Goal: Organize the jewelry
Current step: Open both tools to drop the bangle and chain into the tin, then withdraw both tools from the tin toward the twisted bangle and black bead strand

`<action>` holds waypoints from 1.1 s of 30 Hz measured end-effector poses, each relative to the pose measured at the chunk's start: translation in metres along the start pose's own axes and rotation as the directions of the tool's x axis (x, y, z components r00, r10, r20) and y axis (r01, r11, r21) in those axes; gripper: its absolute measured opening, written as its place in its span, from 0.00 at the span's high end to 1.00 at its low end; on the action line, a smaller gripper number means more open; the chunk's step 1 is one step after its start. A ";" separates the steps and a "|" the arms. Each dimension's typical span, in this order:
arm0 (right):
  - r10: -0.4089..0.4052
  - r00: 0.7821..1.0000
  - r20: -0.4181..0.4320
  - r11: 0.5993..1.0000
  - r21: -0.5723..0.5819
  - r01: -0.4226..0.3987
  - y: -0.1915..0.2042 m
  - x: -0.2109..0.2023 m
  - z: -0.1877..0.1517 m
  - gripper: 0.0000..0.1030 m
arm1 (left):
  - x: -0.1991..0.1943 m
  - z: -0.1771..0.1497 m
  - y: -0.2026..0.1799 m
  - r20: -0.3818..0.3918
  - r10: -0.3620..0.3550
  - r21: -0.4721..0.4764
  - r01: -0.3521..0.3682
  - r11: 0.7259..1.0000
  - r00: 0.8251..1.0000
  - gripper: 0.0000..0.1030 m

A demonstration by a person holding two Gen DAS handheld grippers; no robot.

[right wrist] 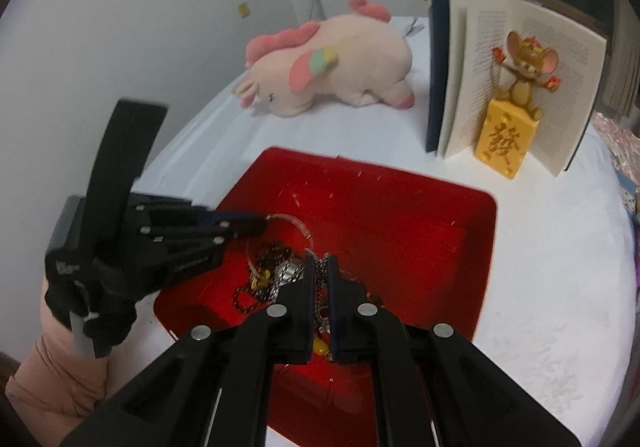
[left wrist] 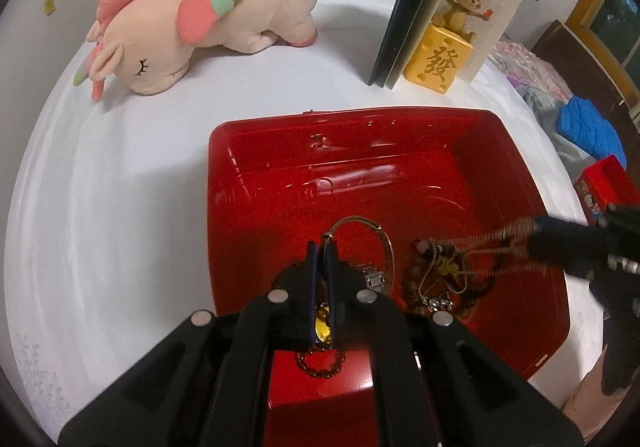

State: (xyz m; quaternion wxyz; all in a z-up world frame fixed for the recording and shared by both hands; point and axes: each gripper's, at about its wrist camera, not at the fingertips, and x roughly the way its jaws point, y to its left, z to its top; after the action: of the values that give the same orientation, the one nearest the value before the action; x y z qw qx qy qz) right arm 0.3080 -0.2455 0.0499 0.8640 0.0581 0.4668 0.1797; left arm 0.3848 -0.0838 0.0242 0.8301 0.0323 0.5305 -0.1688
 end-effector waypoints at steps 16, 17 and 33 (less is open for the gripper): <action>0.022 0.995 -0.095 0.999 -0.035 -0.026 0.013 0.018 -0.018 0.94 | 0.032 0.023 0.000 -0.051 -0.014 -0.026 0.013 1.000 0.999 0.94; 0.020 0.994 -0.103 0.999 -0.035 -0.024 0.015 0.018 -0.019 0.94 | 0.032 0.022 0.000 -0.052 -0.015 -0.023 0.014 1.000 0.999 0.94; -0.003 0.998 -0.069 0.999 -0.036 0.001 0.021 -0.002 -0.033 0.72 | -0.009 -0.003 -0.016 0.011 -0.025 0.034 0.025 0.999 1.000 0.69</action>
State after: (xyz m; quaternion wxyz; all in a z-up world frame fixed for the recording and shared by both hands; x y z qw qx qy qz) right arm 0.2741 -0.2289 0.0389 0.8484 0.0358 0.4932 0.1891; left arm 0.3734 -0.0957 0.0331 0.8301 0.0389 0.5233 -0.1885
